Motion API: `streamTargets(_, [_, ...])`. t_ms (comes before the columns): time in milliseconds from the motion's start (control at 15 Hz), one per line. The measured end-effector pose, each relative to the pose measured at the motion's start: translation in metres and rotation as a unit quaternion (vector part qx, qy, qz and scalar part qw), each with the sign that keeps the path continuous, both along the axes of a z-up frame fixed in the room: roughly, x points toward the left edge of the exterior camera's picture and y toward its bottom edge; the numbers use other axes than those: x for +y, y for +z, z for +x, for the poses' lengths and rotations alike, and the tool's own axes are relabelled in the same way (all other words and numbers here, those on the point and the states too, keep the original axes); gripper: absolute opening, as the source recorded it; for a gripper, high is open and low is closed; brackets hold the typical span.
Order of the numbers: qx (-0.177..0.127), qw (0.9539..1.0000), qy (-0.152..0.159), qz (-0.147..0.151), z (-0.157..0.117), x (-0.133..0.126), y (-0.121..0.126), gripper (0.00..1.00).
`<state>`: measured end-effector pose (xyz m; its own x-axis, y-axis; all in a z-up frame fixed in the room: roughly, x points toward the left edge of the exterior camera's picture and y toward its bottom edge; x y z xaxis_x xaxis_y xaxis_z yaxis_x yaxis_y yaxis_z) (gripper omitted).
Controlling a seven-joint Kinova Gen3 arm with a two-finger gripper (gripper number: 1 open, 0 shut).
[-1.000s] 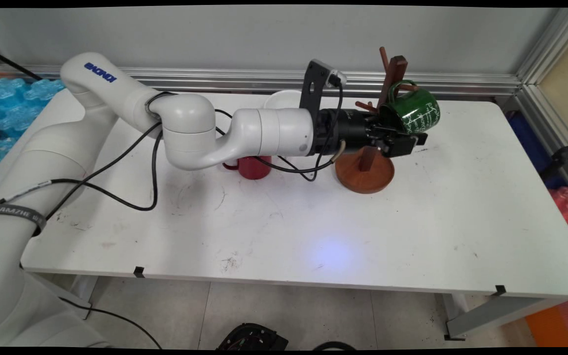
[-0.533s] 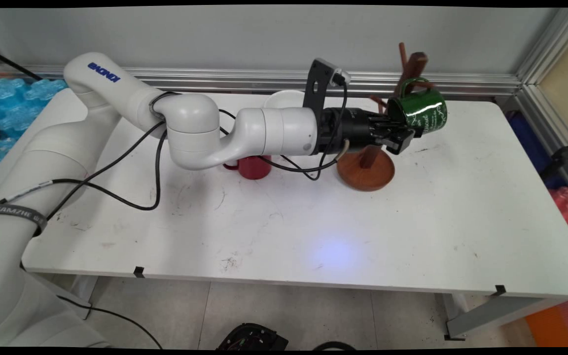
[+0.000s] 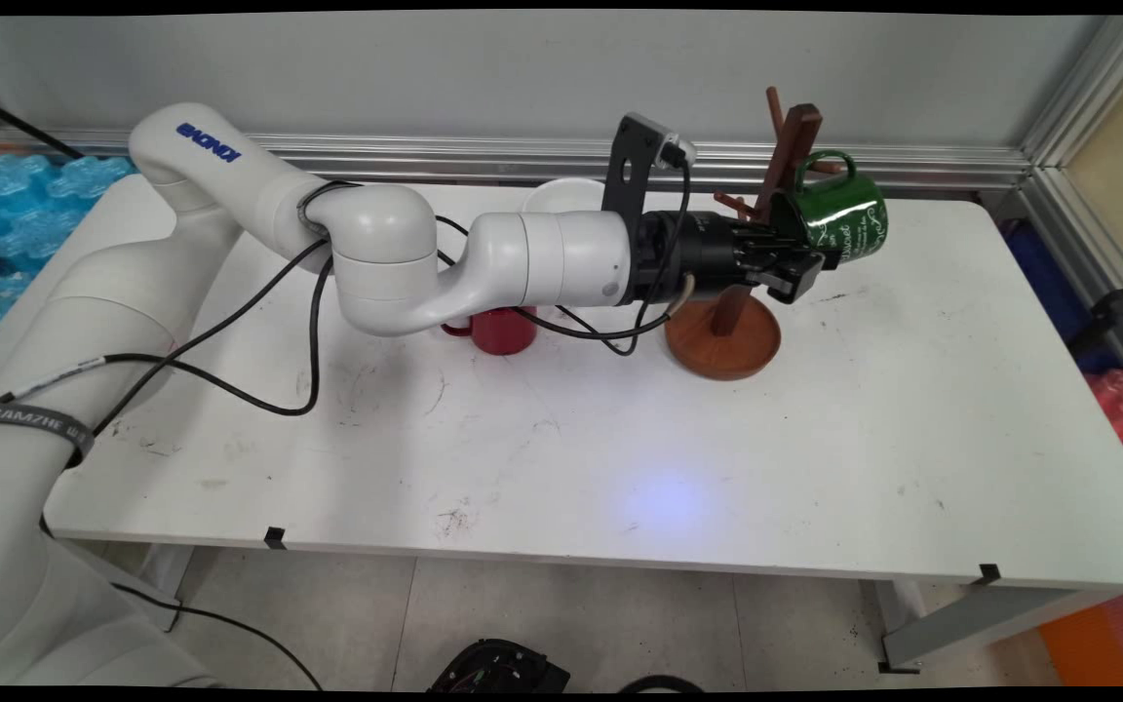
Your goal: Place the picked object on the table
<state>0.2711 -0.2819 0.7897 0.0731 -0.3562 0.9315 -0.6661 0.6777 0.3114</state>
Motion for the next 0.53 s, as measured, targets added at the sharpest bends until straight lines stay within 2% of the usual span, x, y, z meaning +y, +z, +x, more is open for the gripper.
streamTargets(533, [0.001,1.0,0.0,-0.001,0.0012,0.0026,0.0031,0.0])
